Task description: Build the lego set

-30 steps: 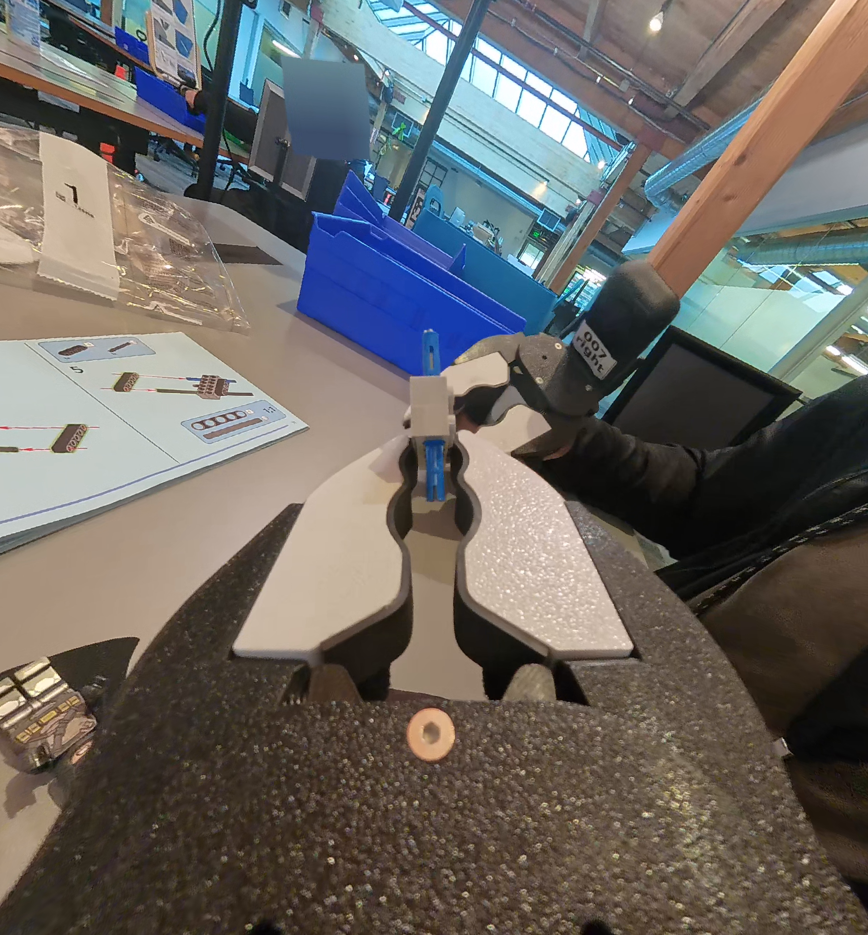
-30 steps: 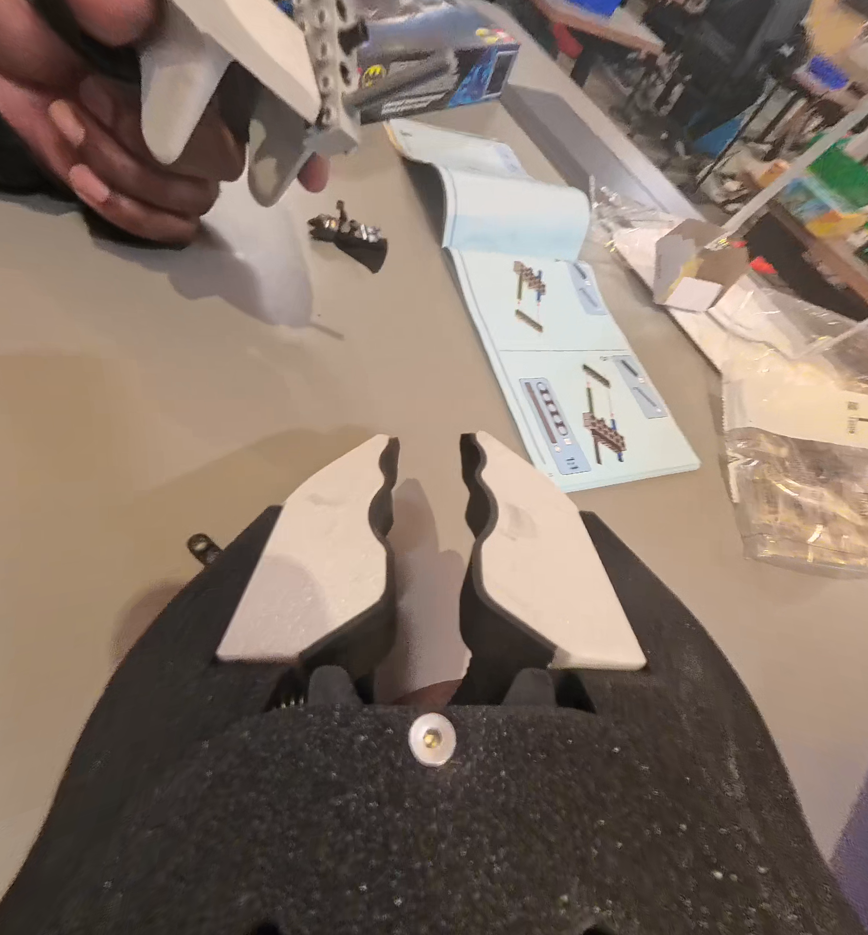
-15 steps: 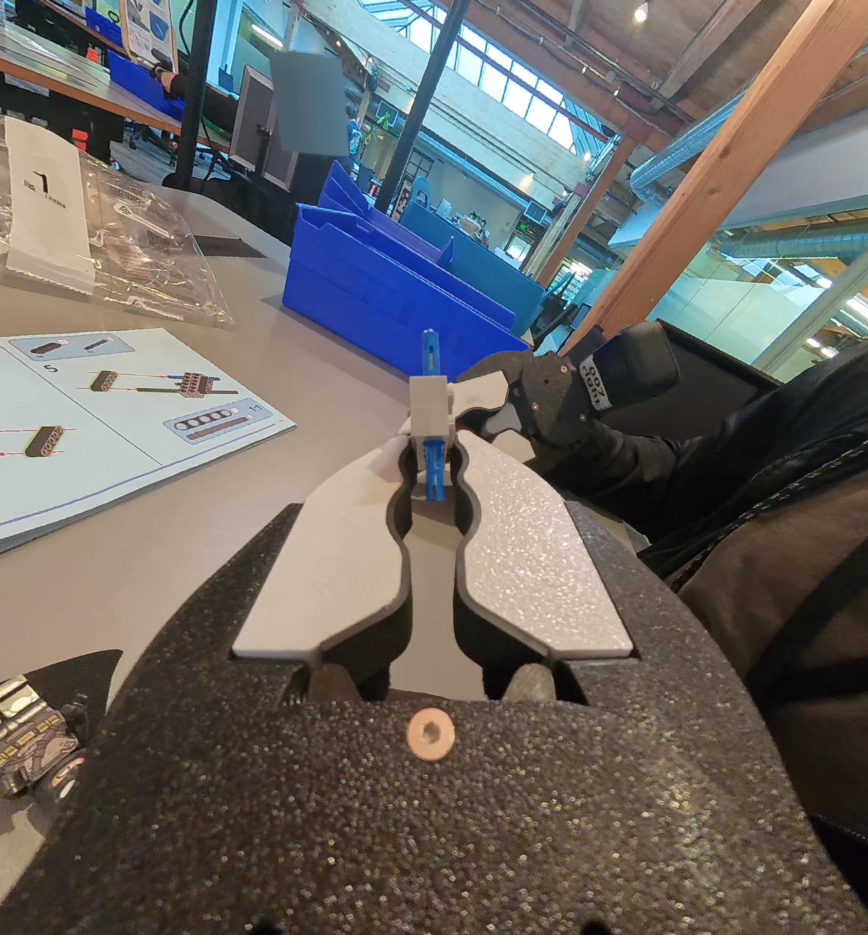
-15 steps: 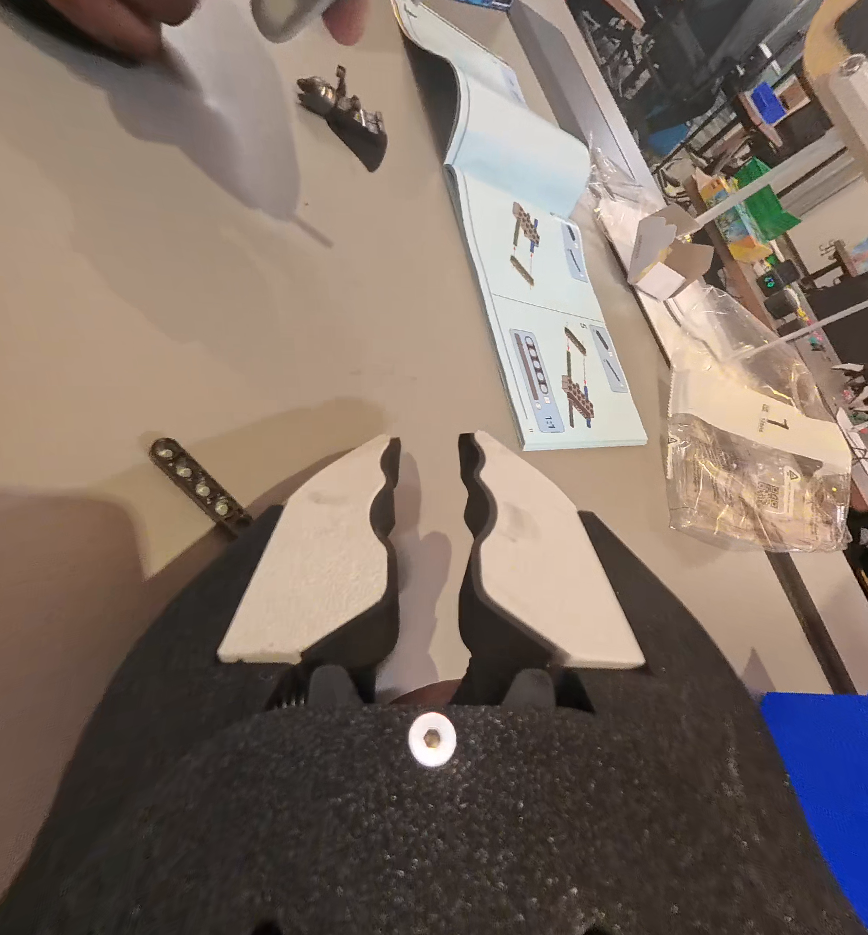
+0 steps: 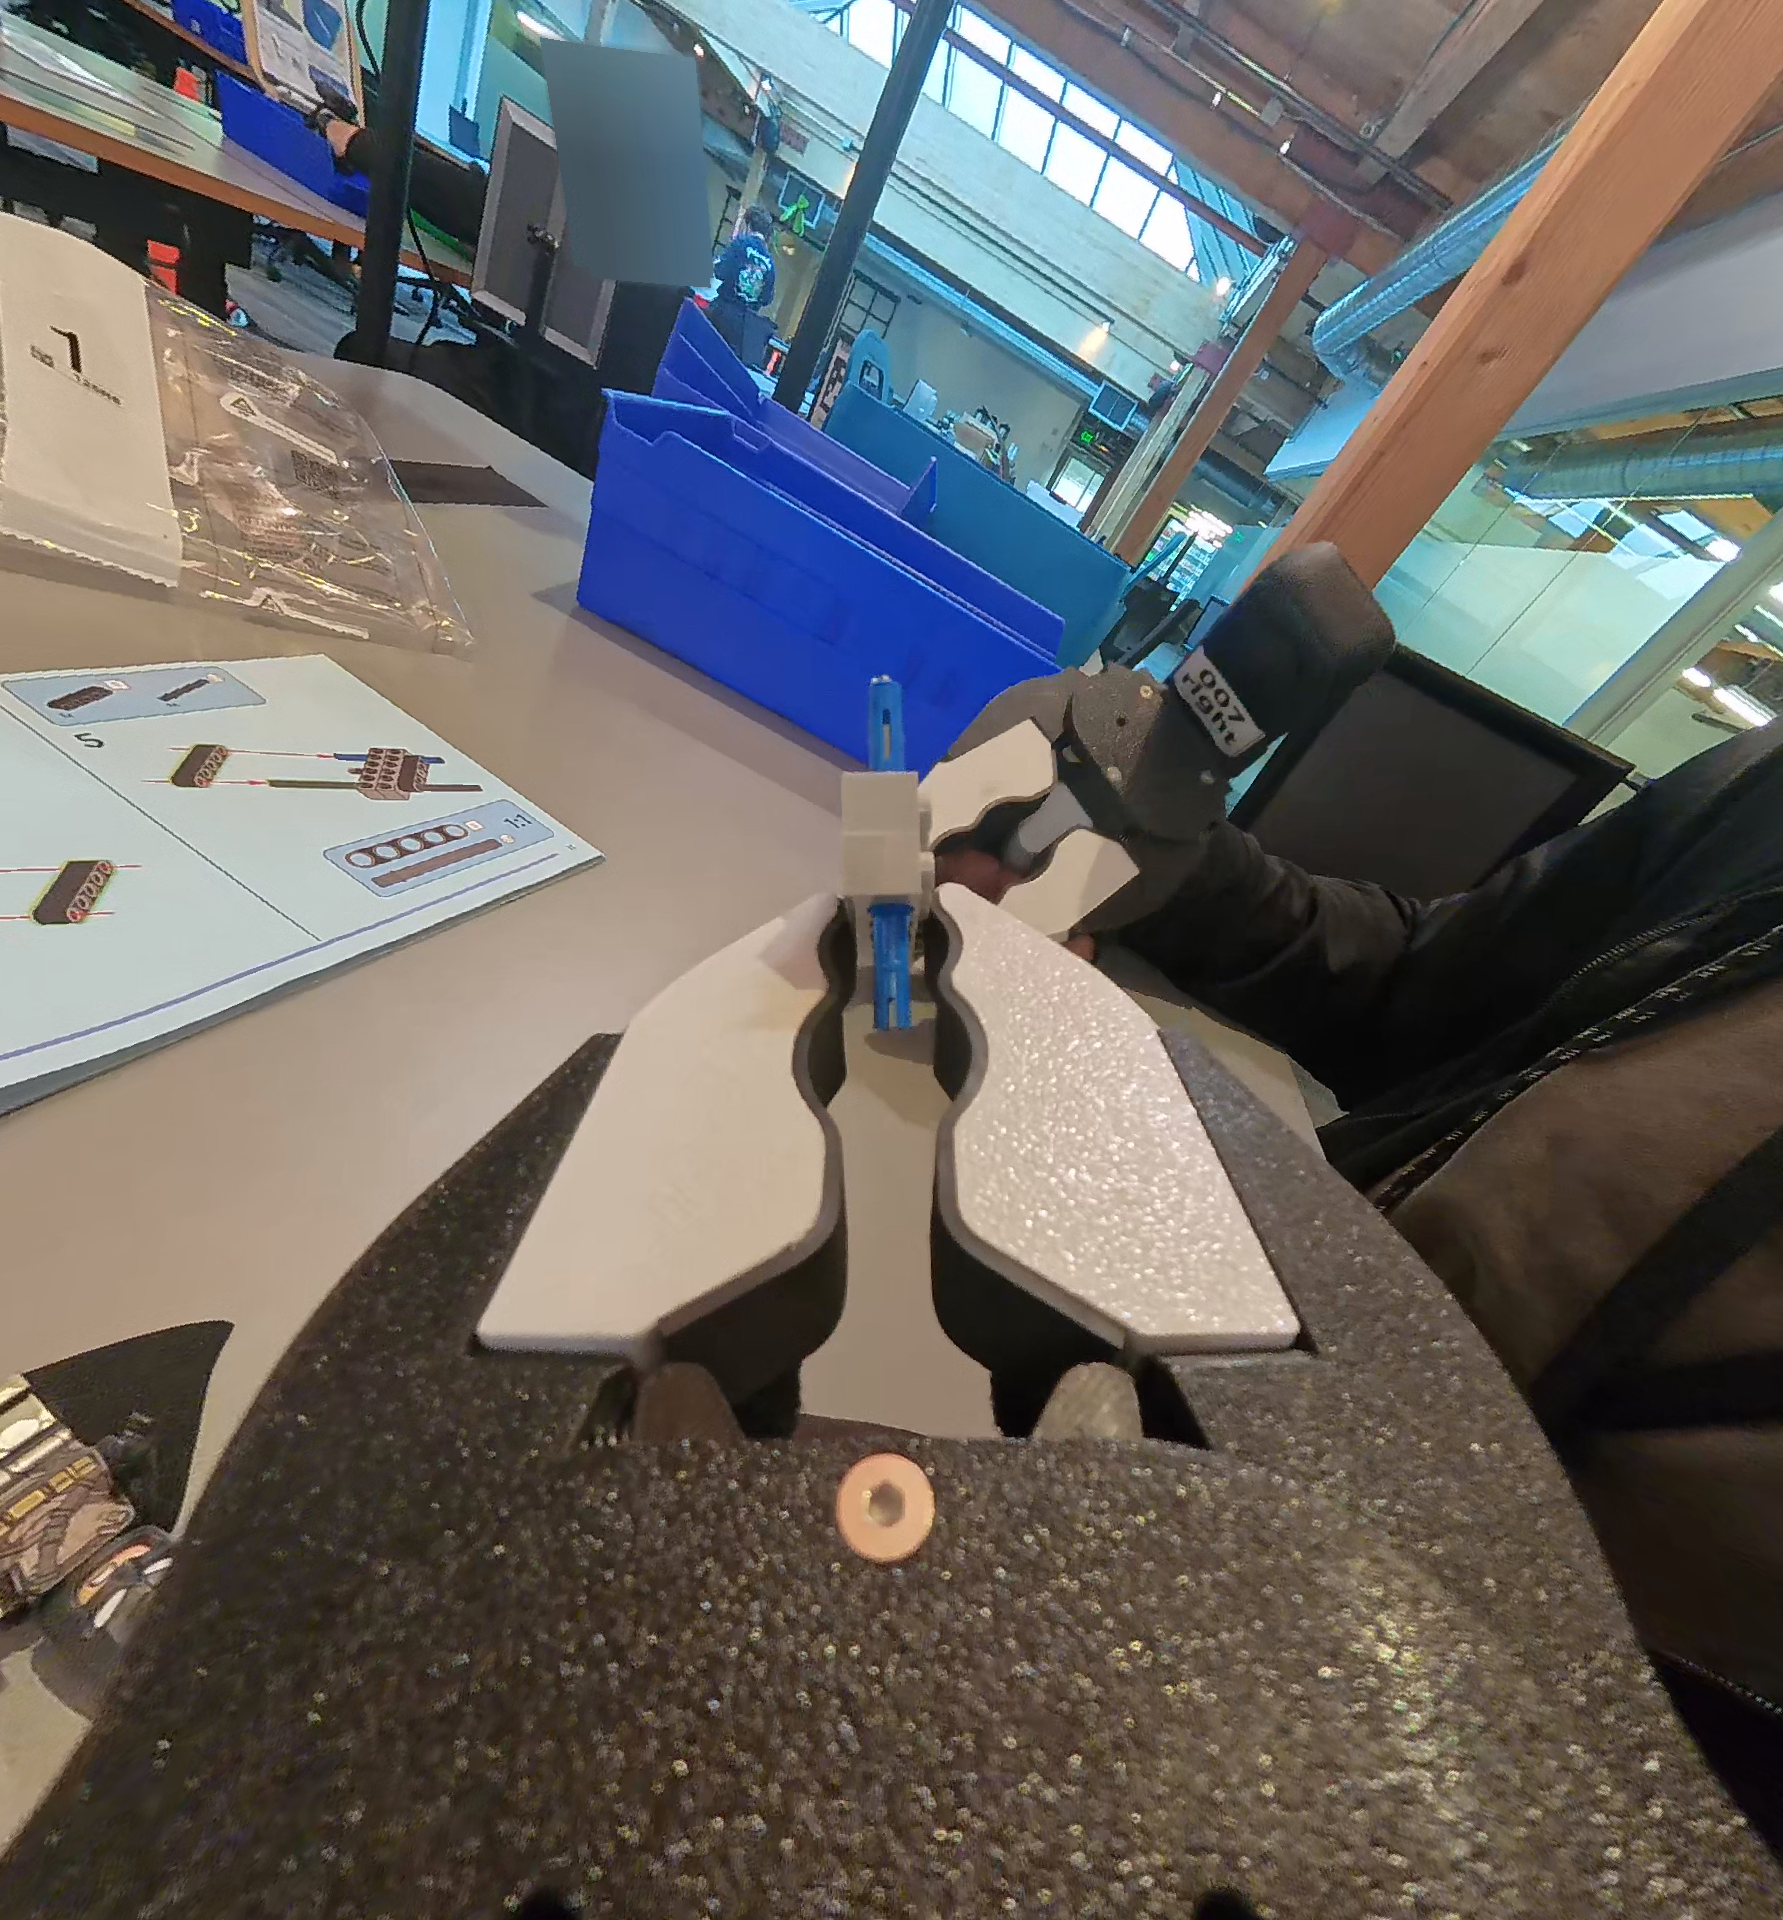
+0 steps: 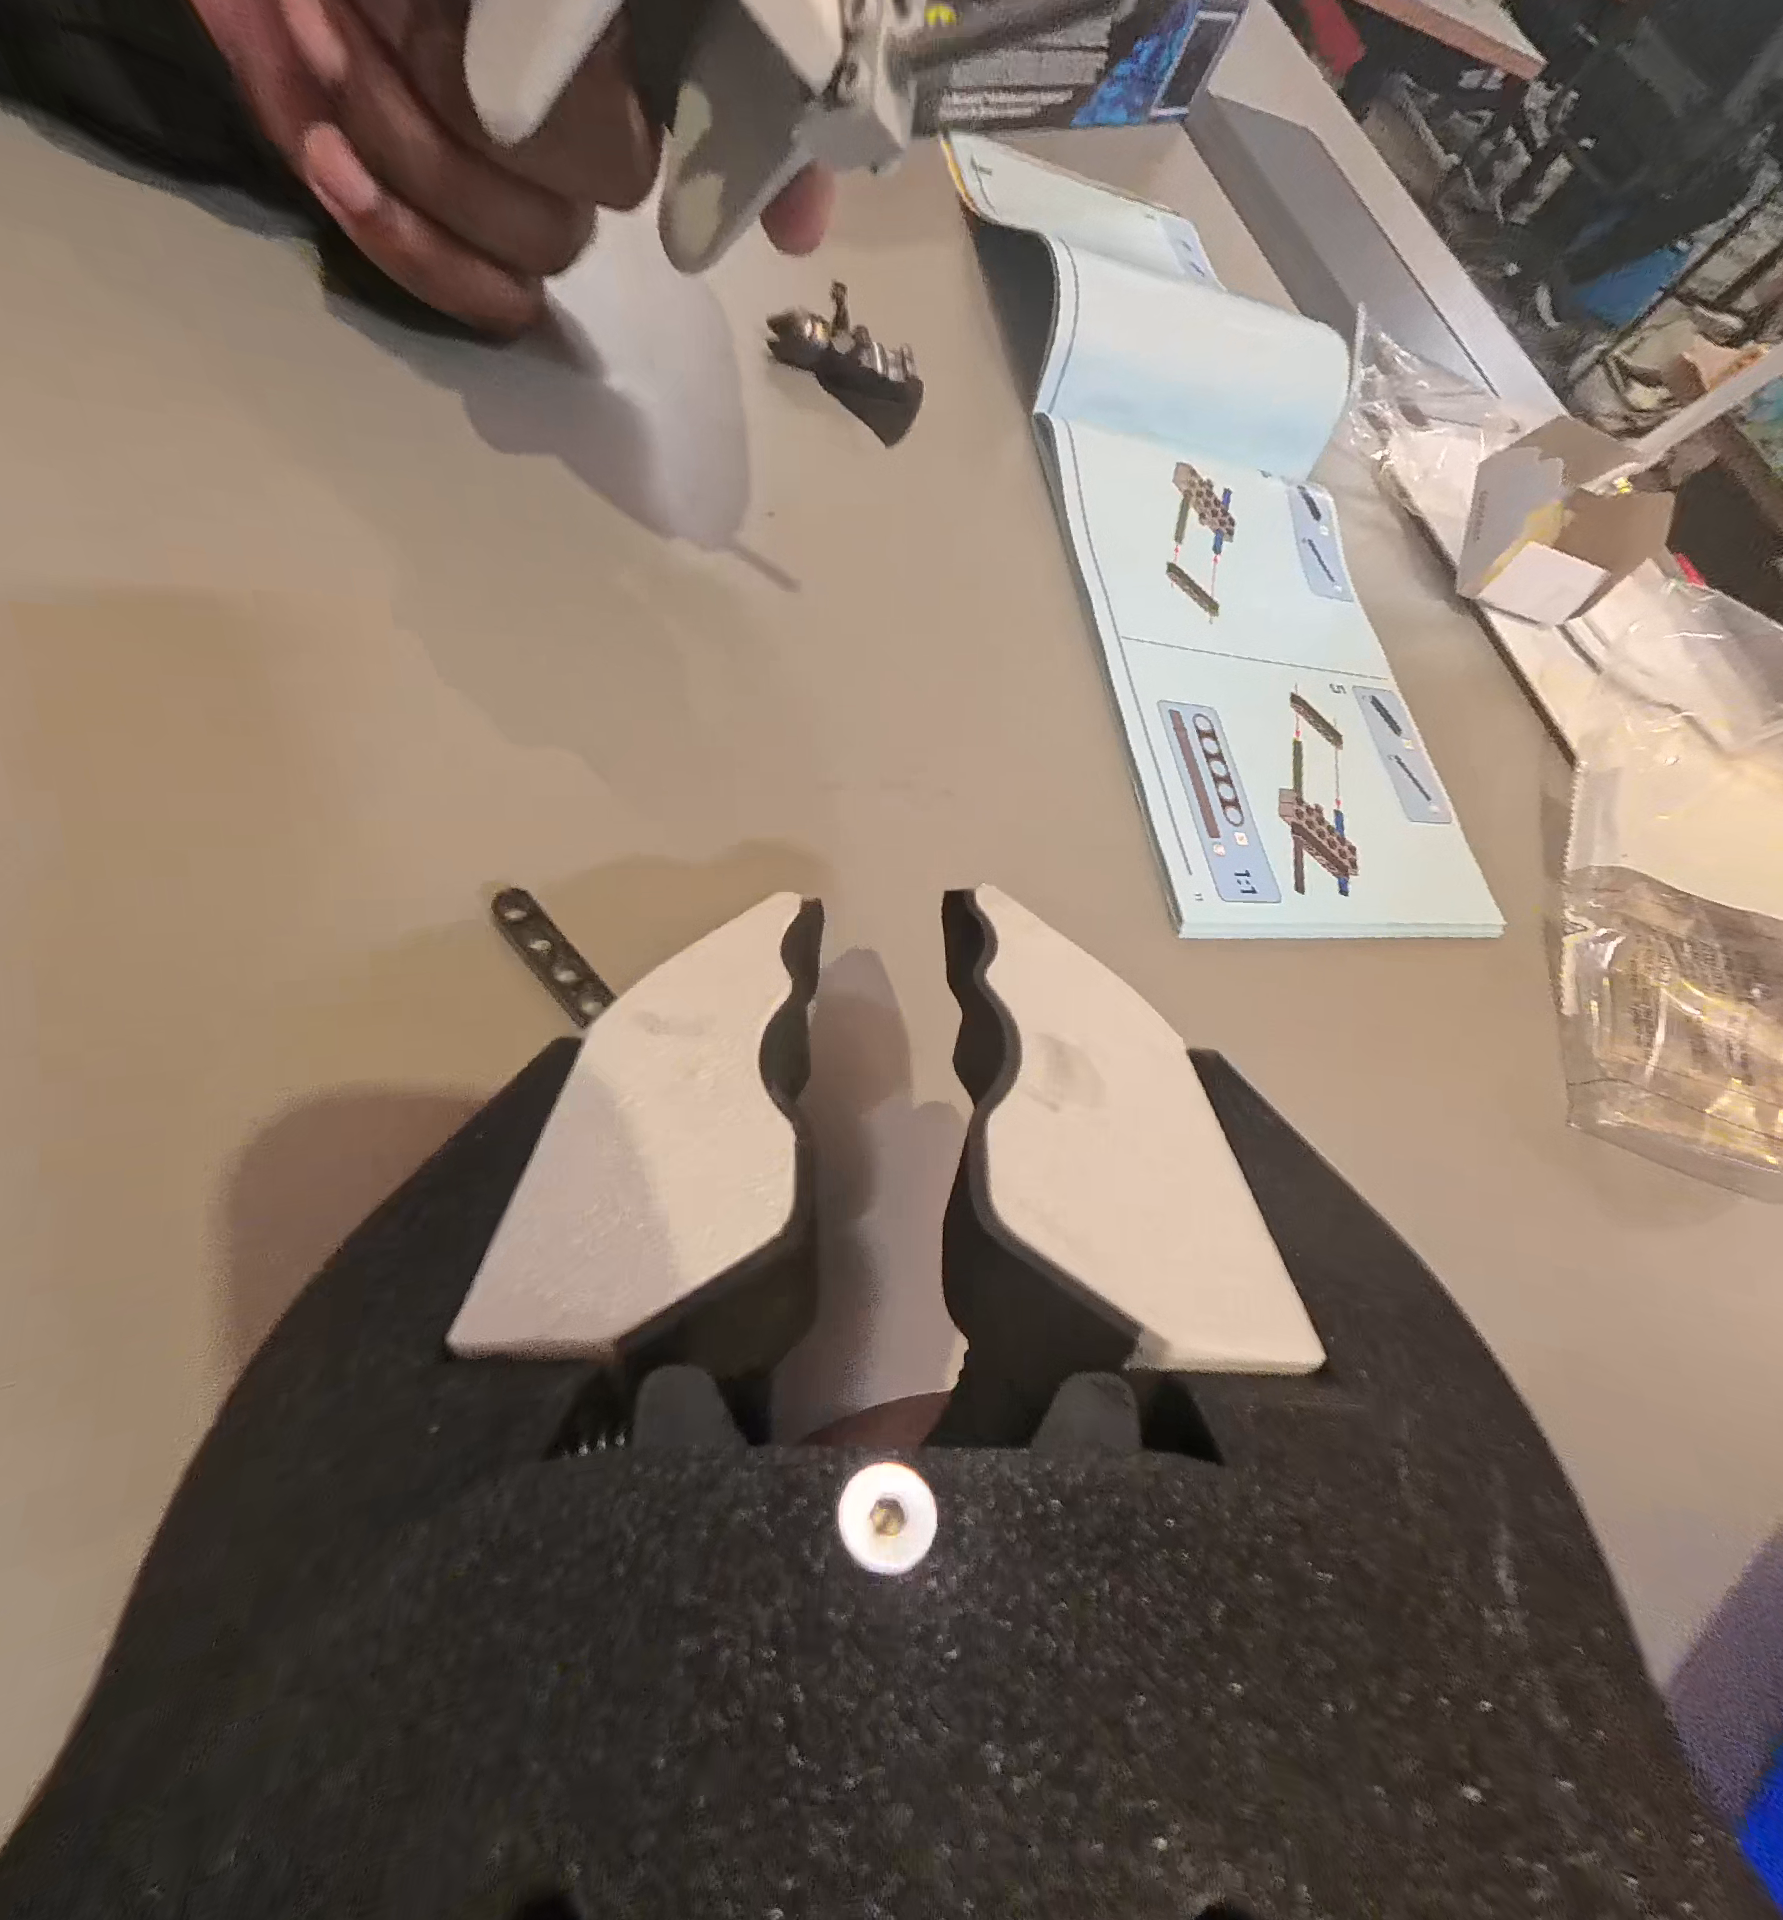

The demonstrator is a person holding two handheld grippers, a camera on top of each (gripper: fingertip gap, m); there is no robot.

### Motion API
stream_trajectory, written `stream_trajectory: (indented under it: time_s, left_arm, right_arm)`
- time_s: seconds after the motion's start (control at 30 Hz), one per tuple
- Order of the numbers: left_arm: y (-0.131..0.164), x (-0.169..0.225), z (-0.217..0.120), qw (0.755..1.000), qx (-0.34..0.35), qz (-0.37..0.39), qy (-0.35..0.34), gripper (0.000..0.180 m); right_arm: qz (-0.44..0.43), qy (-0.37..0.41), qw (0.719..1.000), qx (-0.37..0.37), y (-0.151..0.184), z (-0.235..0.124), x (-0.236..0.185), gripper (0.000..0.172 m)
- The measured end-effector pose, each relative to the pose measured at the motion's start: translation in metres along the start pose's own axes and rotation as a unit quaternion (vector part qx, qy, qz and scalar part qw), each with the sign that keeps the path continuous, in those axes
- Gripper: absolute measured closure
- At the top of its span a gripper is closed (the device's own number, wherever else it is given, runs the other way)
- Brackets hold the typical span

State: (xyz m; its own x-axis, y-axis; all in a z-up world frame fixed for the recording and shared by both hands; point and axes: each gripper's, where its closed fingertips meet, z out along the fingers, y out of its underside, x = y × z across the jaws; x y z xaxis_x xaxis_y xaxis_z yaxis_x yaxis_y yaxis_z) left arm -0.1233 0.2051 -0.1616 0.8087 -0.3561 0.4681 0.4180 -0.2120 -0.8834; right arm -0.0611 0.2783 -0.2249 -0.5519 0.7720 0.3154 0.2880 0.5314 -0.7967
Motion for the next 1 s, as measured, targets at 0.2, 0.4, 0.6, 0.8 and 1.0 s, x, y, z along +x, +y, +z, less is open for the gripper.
stream_trajectory:
  time_s: [0.2, 0.4, 0.6, 0.8, 1.0]
  left_arm:
    - [0.001, 0.001, 0.001, 1.000, -0.005, 0.003, 0.000, 0.168]
    - [0.001, 0.001, 0.000, 1.000, -0.004, -0.001, 0.001, 0.168]
    - [0.002, 0.001, 0.000, 1.000, -0.006, -0.002, 0.000, 0.168]
    - [0.003, 0.001, 0.001, 1.000, -0.008, -0.004, -0.001, 0.168]
    - [0.004, 0.000, 0.001, 1.000, -0.010, -0.006, -0.004, 0.168]
  right_arm:
    - [0.029, -0.070, 0.997, 0.030, -0.007, -0.008, -0.014, 0.148]
    - [0.020, -0.090, 0.996, 0.012, -0.004, -0.007, -0.023, 0.147]
    - [-0.005, -0.092, 0.996, -0.012, 0.002, -0.003, -0.029, 0.146]
    - [-0.004, -0.095, 0.995, -0.017, 0.004, -0.002, -0.030, 0.146]
    - [-0.014, -0.105, 0.994, -0.026, 0.006, -0.002, -0.035, 0.146]
